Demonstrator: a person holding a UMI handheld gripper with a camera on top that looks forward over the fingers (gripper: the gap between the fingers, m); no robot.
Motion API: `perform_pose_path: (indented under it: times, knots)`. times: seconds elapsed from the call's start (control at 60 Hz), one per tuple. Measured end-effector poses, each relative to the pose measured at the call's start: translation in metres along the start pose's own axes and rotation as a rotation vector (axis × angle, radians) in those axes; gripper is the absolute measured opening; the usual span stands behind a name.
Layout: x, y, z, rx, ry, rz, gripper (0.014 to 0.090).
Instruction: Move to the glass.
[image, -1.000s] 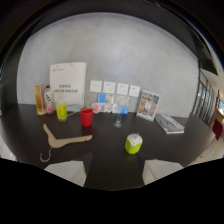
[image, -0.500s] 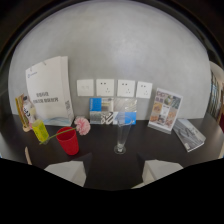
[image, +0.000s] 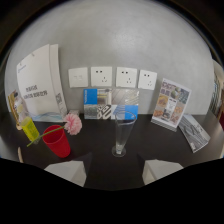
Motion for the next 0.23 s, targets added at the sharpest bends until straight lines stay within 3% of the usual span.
perform_pose_path:
  times: [0.233]
  knots:
    - [0.0006, 0.0008, 0.0047, -0.003, 0.002, -0.007, 0.0851]
